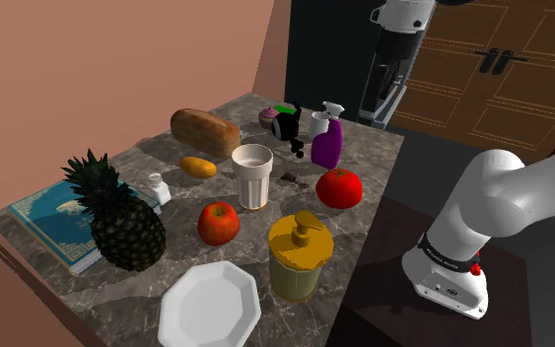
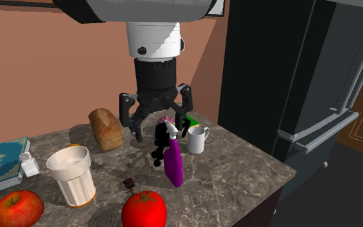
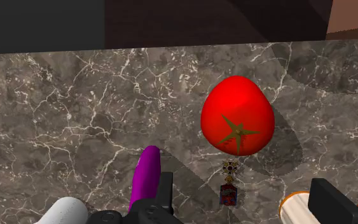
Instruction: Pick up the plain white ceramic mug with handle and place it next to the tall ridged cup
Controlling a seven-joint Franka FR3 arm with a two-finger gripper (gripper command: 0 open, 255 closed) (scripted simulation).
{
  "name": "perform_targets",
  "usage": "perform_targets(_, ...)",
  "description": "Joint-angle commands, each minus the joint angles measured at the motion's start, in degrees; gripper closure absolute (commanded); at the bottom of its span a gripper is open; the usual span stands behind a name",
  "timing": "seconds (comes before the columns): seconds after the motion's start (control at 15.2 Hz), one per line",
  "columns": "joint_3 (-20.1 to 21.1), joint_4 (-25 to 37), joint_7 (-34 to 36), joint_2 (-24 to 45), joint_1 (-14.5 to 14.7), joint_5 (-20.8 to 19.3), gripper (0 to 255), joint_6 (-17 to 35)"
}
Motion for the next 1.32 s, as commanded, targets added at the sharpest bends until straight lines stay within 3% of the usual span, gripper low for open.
perform_targets(0.0,0.0,0.0,0.0,0.0,0.0,0.0,0,0.0)
perform_targets(0.66,-9.2,3.3,-14.6,17.3,-0.3,-6.0,0,11.5)
perform_targets(1.25,-15.5,12.9,-27.6,36.9,-0.1,-6.4,0,19.5)
